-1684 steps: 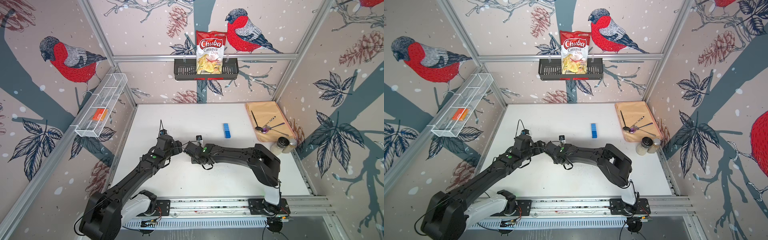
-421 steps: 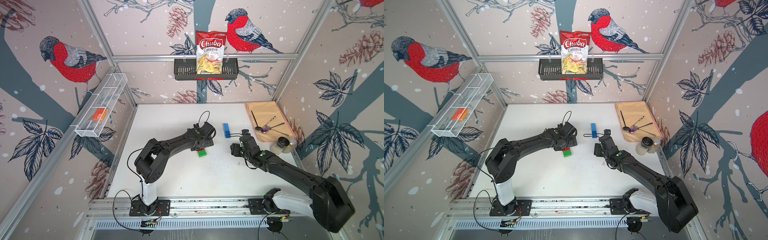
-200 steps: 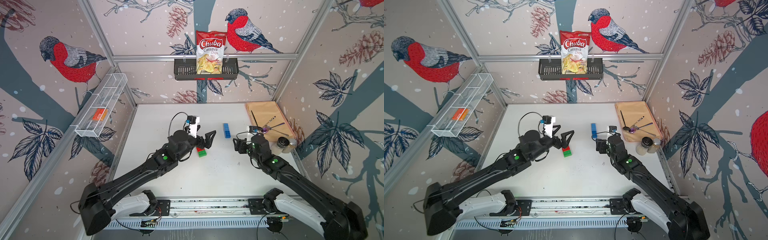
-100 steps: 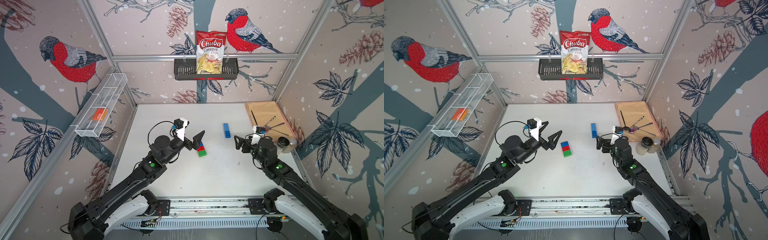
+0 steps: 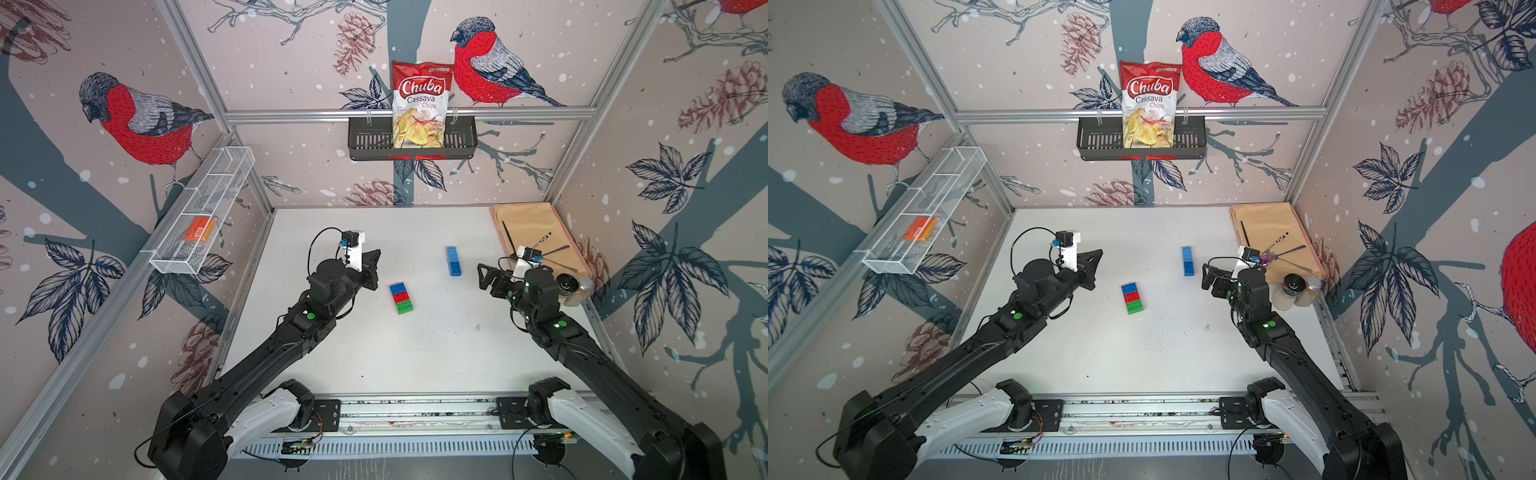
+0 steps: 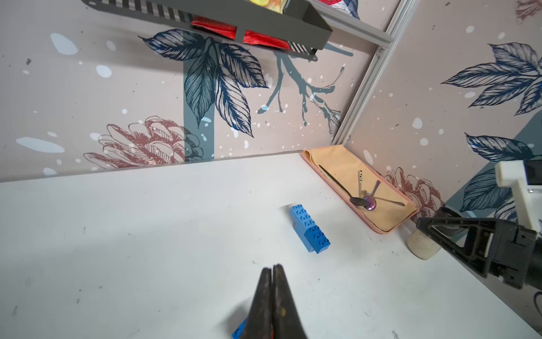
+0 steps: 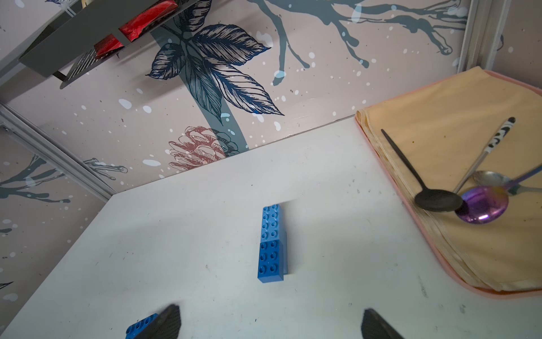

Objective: Assemble a rectangle with lego
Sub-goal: Reset both arms

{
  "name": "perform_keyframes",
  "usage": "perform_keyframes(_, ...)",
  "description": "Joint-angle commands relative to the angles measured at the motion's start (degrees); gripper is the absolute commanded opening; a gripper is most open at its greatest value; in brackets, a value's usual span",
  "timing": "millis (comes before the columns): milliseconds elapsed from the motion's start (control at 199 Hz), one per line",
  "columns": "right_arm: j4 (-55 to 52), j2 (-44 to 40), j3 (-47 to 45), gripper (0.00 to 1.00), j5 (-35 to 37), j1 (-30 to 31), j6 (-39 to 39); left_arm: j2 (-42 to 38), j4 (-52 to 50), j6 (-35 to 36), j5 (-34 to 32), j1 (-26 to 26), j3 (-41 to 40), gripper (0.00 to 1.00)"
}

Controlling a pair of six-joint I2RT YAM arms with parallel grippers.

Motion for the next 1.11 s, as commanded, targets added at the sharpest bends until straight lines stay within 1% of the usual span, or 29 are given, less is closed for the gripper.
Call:
perform_keyframes(0, 1.64, -0.25, -0.51, 1.00, -3.26, -1.29, 0.71, 0.51, 0.63, -2.46, -0.17, 0.43, -0.10, 0.00)
perform_keyframes(55, 1.52, -0.49, -0.74, 1.00, -3.78, -1.99, 0.78, 1.33, -0.50, -4.49, -1.52, 0.43, 0.54, 0.00)
perform_keyframes(90, 1.31, -0.51, -0.82, 1.00, -3.79, -2.28, 0.92, 2.38, -2.58, -7.17, -3.27, 0.43, 1.52, 0.00)
perform_keyframes(156, 0.36, -0.36, -0.69, 1.00, -3.05, -2.67, 1.04, 5.53, -10.23, -14.17, -5.87, 0.46, 4.77, 0.00)
perform_keyframes(261, -1.07, 0.81, -0.25, 1.00, -1.41, -3.08, 1.54, 12.94, -24.40, -23.24, -5.79, 0.34, 9.99, 0.00)
perform_keyframes(312, -1.38, 1.73, -0.12, 1.00, -1.22, -3.27, 1.86, 16.16, -28.52, -26.47, -5.68, 0.21, 10.95, 0.00)
perform_keyframes(377, -1.80, 3.03, -0.04, 1.00, -1.24, -3.21, 1.84, 18.44, -30.11, -29.66, -6.33, -0.18, 10.27, 0.00)
perform_keyframes(422, -2.53, 3.78, -0.04, 1.00, -0.65, -3.21, 1.66, 18.80, -29.07, -29.83, -6.50, -0.39, 8.88, 0.00)
perform_keyframes(467, -3.42, 4.48, -0.18, 1.00, 0.75, -3.27, 1.74, 18.51, -28.51, -29.65, -8.37, -0.43, 7.70, 0.00)
perform_keyframes(518, -3.47, 5.10, -0.90, 1.00, 1.81, -3.50, 1.69, 17.59, -28.08, -28.11, -12.03, -0.45, 6.43, 0.00)
perform_keyframes(563, -2.79, 5.42, -1.70, 1.00, 1.92, -3.88, 1.72, 16.46, -28.25, -26.25, -17.09, -0.40, 5.69, 0.00)
perform_keyframes(618, -1.30, 5.40, -2.76, 0.99, 2.22, -4.25, 1.45, 14.88, -27.66, -21.74, -24.53, -0.34, 4.80, 0.00)
perform_keyframes(663, 0.90, 5.04, -4.16, 1.00, 3.78, -4.39, 1.24, 13.42, -26.70, -17.79, -32.16, -0.29, 3.90, 0.00)
perform_keyframes(724, 5.03, 4.04, -6.37, 1.00, 6.40, -4.59, 0.44, 11.01, -20.37, -9.29, -41.30, 0.24, 0.32, 0.00)
perform_keyframes(774, 9.86, 2.87, -8.58, 1.00, 9.33, -4.61, -0.51, 8.76, -10.72, -1.98, -46.63, 1.51, -4.66, 0.00)
perform_keyframes(799, 12.65, 2.31, -9.84, 1.00, 10.87, -4.61, -1.06, 7.80, -5.01, 2.31, -47.55, 2.49, -7.69, 0.00)
perform_keyframes(839, 17.73, 1.34, -12.10, 1.00, 13.03, -4.64, -2.57, 6.32, 4.15, 6.54, -47.04, 4.73, -12.04, 0.00)
perform_keyframes(904, 27.74, 0.32, -16.00, 1.00, 15.77, -4.68, -6.19, 4.14, 15.73, 9.58, -40.14, 9.29, -18.06, 0.00)
perform_keyframes(955, 33.69, 0.17, -18.25, 1.00, 19.47, -4.78, -8.02, 3.38, 25.49, 11.62, -35.44, 12.51, -23.03, 0.00)
perform_keyframes(975, 35.78, 0.32, -18.79, 1.00, 20.84, -4.91, -8.25, 3.55, 29.64, 12.65, -34.09, 13.66, -24.91, 0.10)
perform_keyframes(990, 37.33, 0.47, -19.21, 1.00, 21.24, -5.03, -9.01, 3.75, 32.11, 13.15, -33.25, 14.40, -26.21, 0.20)
perform_keyframes(1025, 40.44, 0.81, -19.97, 1.00, 21.22, -5.27, -11.69, 4.36, 37.11, 13.62, -31.92, 15.84, -28.52, 0.48)
perform_keyframes(1040, 41.74, 1.12, -20.19, 1.00, 21.18, -5.35, -13.05, 4.77, 38.71, 13.82, -31.33, 16.35, -29.24, 0.58)
perform_keyframes(1060, 43.01, 1.60, -20.45, 1.00, 21.29, -5.40, -14.64, 5.39, 40.55, 13.92, -30.56, 17.06, -29.97, 0.65)
perform_keyframes(1100, 44.22, 2.55, -20.37, 1.00, 22.14, -5.53, -17.32, 6.61, 42.61, 14.08, -30.39, 17.79, -30.86, 0.72)
